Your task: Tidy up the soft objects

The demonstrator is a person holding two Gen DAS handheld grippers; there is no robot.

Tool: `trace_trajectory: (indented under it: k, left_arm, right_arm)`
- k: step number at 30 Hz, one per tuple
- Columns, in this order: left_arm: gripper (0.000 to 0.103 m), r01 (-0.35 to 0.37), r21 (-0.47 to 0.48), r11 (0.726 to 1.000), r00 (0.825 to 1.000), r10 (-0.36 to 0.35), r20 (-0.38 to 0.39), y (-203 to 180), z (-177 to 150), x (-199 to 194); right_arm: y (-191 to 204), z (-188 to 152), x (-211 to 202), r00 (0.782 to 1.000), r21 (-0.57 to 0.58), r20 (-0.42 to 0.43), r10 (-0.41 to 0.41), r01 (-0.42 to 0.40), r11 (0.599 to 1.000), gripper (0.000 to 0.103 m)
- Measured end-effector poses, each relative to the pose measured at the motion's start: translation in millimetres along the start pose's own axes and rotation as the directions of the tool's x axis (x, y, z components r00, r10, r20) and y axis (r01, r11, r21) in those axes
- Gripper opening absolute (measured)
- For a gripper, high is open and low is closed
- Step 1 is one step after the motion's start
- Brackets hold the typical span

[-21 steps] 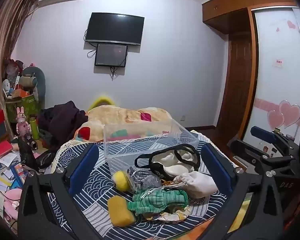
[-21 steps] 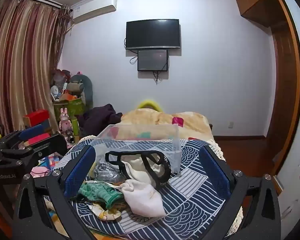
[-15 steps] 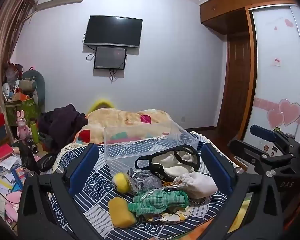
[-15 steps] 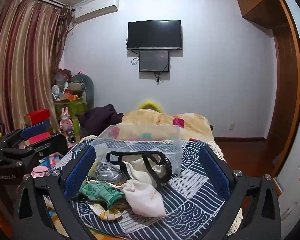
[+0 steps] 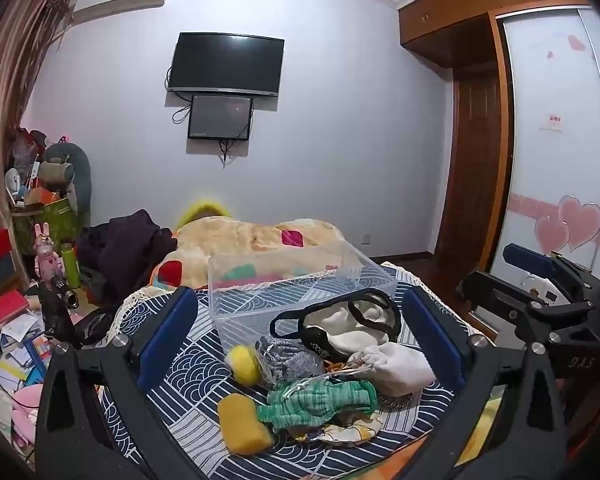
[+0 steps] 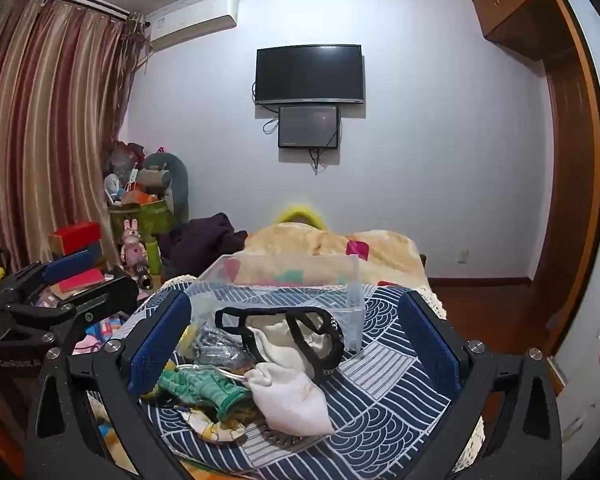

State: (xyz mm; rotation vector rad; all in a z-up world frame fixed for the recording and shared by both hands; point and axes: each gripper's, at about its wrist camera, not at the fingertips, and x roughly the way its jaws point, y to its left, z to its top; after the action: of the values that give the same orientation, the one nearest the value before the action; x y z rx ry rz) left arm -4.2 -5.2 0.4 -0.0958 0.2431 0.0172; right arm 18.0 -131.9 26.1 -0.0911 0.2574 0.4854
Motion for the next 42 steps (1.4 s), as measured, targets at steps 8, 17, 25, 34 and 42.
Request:
trace_trajectory:
  k: [8, 17, 25, 34, 42]
  left_arm:
    - [0.103, 0.000, 0.002, 1.000, 1.000, 0.000, 0.005, -1.9, 0.4, -0.9]
    - [0.103, -0.002, 0.004, 1.000, 1.000, 0.002, 0.006, -2.4, 1.7, -2.6]
    - [0.103, -0.005, 0.007, 1.000, 1.000, 0.005, 0.006, -2.8, 1.6, -3.2]
    - [0.103, -0.007, 0.015, 1.000, 1.000, 0.007, 0.009, -1.8, 3.2, -5.7]
    - [0.103, -0.008, 0.018, 1.000, 1.000, 0.008, 0.008, -3.8, 2.5, -5.3]
  right_arm:
    - [2.5, 0.9, 0.0, 1.000, -0.003, 0.002, 0.008, -0.008, 1.000, 0.103]
    - [1.9, 2.0, -1.8, 1.000, -0.002, 0.008, 0.007, -0.007, 1.000, 0.103]
    - [2.0, 3.7, -4.7, 1.000, -0.003, 0.009, 0.006, -0.006, 1.000, 0.103]
    - [1.3, 4.7, -4.1, 1.000, -0.003, 0.011, 0.004, -0.004, 1.000, 0.103]
    - [1.3, 4.0, -4.0, 1.000, -0.003, 0.012, 0.005, -0.005, 1.000, 0.103]
